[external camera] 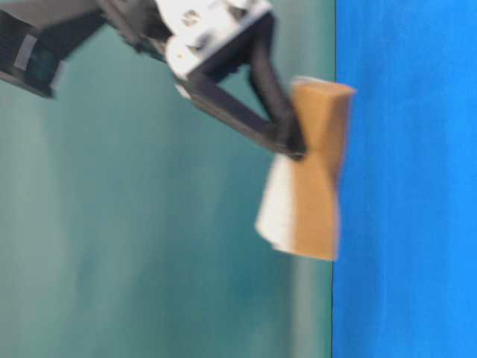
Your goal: Hand over the sponge with the left arm and wipe it with the right arm.
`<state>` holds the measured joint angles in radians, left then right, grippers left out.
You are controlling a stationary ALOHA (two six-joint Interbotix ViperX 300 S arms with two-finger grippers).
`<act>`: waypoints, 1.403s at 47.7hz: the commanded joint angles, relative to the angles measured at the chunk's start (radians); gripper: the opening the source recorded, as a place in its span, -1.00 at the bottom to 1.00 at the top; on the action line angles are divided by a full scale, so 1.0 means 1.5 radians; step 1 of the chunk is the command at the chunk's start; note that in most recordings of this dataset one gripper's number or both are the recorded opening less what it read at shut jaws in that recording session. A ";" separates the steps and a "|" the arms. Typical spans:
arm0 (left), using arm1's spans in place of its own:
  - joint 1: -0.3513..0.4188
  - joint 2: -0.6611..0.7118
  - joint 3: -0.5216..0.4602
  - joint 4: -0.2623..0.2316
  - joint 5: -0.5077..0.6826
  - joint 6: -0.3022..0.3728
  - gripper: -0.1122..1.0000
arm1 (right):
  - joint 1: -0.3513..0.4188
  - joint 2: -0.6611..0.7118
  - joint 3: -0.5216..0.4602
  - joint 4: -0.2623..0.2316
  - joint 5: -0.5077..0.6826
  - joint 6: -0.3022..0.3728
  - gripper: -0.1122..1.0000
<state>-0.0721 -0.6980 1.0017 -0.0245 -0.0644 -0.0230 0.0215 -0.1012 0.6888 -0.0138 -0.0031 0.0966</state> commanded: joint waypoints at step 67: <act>-0.002 0.000 -0.005 -0.001 -0.011 0.000 0.79 | -0.221 0.173 0.031 -0.024 -0.146 -0.016 -0.51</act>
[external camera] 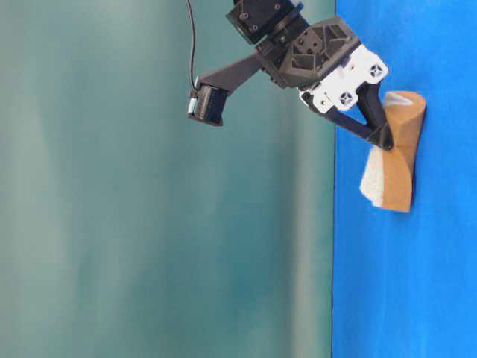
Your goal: Hand over the sponge with the left arm and wipe it with the right arm.
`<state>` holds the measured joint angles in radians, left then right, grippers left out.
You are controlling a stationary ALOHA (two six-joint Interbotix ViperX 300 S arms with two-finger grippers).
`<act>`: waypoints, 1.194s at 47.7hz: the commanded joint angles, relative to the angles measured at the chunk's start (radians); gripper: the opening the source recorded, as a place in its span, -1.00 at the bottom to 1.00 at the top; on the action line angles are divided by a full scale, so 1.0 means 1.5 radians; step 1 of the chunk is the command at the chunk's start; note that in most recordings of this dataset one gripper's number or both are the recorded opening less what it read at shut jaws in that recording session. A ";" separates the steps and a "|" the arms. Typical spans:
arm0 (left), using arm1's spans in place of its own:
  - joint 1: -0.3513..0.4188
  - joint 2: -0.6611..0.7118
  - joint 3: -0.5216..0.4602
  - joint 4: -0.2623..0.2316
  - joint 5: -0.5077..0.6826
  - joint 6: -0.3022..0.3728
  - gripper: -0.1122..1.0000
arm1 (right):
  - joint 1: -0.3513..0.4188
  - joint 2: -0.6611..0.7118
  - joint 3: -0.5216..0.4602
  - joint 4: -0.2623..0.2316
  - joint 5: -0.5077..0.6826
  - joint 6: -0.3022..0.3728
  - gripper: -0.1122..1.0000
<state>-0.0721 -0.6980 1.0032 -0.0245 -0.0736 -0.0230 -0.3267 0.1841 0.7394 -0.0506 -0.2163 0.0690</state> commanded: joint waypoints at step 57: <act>-0.002 0.001 -0.006 -0.001 -0.005 -0.002 0.79 | 0.166 -0.019 0.012 0.052 0.008 0.059 -0.51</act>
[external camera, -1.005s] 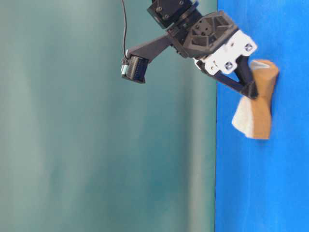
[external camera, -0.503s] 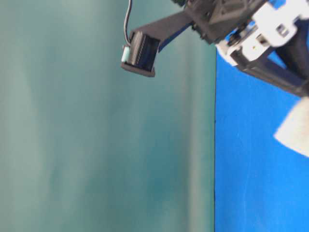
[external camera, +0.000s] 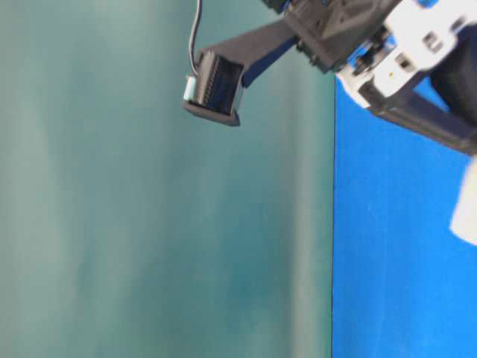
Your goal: Hand over the sponge with the left arm and wipe it with the right arm.
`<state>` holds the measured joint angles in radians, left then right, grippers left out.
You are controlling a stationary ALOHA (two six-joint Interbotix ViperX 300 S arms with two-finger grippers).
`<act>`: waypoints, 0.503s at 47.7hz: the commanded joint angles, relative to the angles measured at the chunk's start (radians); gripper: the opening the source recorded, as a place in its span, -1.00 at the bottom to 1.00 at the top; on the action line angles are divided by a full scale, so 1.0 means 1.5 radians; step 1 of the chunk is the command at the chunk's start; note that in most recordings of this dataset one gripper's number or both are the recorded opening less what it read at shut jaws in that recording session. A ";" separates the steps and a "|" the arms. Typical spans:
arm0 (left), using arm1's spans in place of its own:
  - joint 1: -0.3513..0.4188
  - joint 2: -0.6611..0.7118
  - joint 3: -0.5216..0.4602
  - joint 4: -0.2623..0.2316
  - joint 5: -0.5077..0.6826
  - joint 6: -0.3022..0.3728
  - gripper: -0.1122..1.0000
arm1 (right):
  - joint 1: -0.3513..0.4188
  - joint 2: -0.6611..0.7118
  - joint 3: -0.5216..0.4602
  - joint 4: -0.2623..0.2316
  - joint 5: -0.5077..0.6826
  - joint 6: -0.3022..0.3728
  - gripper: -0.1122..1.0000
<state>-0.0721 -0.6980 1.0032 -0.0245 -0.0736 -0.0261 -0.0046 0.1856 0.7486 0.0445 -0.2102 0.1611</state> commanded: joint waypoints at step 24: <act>-0.002 0.001 -0.006 -0.001 -0.007 0.000 0.79 | -0.226 -0.027 -0.006 -0.046 -0.002 -0.058 -0.51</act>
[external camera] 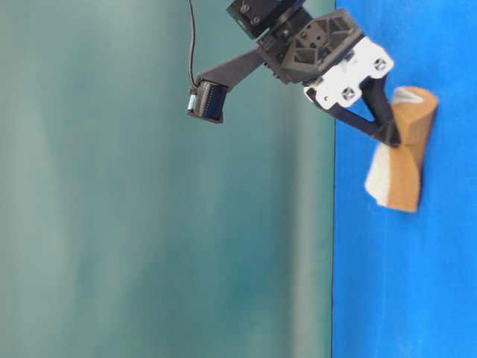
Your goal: Hand over the sponge with the left arm and wipe it with the right arm.
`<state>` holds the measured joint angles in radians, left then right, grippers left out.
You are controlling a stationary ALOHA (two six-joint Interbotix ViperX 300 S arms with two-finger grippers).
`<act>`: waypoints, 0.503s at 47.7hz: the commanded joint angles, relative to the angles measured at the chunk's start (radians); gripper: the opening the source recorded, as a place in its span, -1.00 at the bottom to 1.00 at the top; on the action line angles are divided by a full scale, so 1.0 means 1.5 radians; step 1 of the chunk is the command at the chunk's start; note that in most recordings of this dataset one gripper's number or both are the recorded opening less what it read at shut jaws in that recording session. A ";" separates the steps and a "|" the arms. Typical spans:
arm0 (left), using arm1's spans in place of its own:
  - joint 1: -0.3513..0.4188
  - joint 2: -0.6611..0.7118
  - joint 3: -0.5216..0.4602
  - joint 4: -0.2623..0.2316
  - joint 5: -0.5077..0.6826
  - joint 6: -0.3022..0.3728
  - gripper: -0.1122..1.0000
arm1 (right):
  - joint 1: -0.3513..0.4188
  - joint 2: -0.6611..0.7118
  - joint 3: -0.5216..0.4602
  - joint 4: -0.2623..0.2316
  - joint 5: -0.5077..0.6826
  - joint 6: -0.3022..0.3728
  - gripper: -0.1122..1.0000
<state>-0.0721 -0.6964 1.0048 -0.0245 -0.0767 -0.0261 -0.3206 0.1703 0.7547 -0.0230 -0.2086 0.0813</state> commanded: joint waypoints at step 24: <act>-0.002 0.000 -0.004 -0.001 -0.005 0.002 0.79 | 0.185 -0.003 -0.014 0.056 -0.003 0.024 -0.51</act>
<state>-0.0721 -0.6964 1.0094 -0.0245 -0.0767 -0.0245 -0.1258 0.1733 0.7532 0.0430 -0.2102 0.1104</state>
